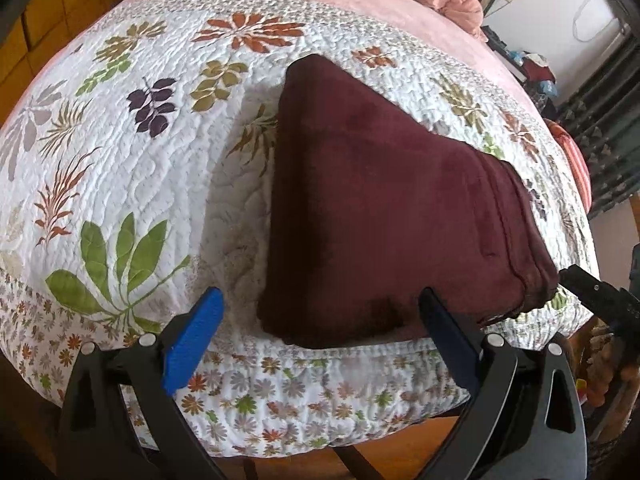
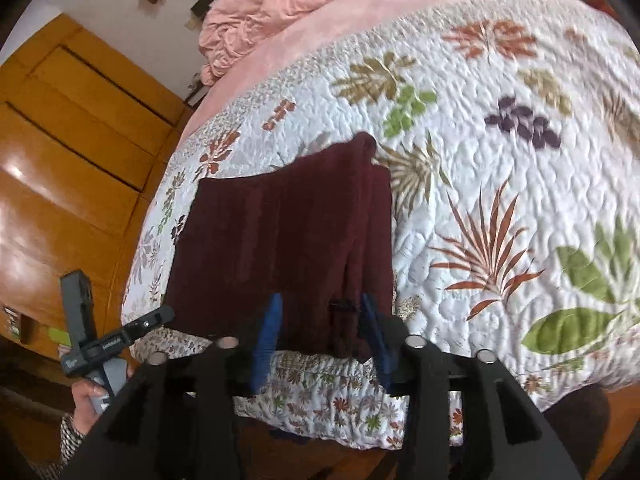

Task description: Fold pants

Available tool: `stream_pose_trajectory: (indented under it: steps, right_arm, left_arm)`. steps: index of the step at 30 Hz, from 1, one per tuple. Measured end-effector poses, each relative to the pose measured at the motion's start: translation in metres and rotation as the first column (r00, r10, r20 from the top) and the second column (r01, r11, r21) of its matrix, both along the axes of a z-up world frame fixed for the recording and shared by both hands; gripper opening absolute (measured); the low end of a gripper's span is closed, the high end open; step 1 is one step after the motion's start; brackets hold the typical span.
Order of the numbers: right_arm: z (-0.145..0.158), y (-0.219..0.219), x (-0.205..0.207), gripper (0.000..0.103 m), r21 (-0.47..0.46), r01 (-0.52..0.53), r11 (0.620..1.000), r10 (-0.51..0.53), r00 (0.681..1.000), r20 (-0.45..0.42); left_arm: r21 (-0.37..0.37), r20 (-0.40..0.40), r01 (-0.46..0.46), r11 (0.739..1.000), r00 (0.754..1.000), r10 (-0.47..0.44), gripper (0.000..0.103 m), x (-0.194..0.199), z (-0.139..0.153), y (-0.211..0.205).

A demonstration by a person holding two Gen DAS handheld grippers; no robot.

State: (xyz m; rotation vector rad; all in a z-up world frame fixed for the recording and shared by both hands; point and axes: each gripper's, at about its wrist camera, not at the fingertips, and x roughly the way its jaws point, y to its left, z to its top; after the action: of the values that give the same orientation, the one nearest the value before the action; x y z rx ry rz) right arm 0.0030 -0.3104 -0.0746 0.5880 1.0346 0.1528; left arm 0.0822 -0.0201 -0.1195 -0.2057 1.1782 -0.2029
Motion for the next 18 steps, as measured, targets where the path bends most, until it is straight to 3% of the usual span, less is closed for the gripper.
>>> stream_pose_trajectory:
  steps: [5, 9, 10, 12, 14, 18]
  right_arm:
    - [-0.007, -0.001, 0.001, 0.076, 0.06, 0.011, 0.998, -0.009, 0.999, -0.039]
    - [-0.031, -0.004, 0.001, 0.076, 0.143, 0.037, 0.989, -0.023, 0.995, -0.096]
    - [-0.034, -0.005, 0.001, 0.075, 0.16, 0.039, 0.986, -0.024, 0.995, -0.095]
    - [-0.039, -0.006, 0.0, 0.061, 0.192, 0.039, 0.981, -0.021, 0.996, -0.092]
    - [-0.043, -0.004, 0.001, 0.052, 0.207, 0.033, 0.978, -0.012, 0.995, -0.1]
    - [-0.043, 0.002, 0.002, 0.046, 0.19, 0.008, 0.982, 0.009, 0.996, -0.086]
  left_arm:
    - [-0.03, -0.032, 0.025, 0.999, 0.999, -0.026, 0.097, 0.002, -0.004, -0.006]
    - [-0.085, -0.088, 0.015, 0.996, 0.996, -0.022, 0.097, 0.01, -0.017, 0.003]
    - [-0.108, -0.109, 0.011, 0.994, 0.994, -0.023, 0.097, 0.013, -0.021, 0.007]
    - [-0.151, -0.156, -0.008, 0.988, 0.988, -0.016, 0.097, 0.022, -0.03, 0.014]
    - [-0.17, -0.202, -0.037, 0.985, 0.979, 0.002, 0.097, 0.032, -0.039, 0.021]
    - [-0.298, -0.305, -0.086, 0.951, 0.952, -0.009, 0.097, 0.049, -0.06, 0.027]
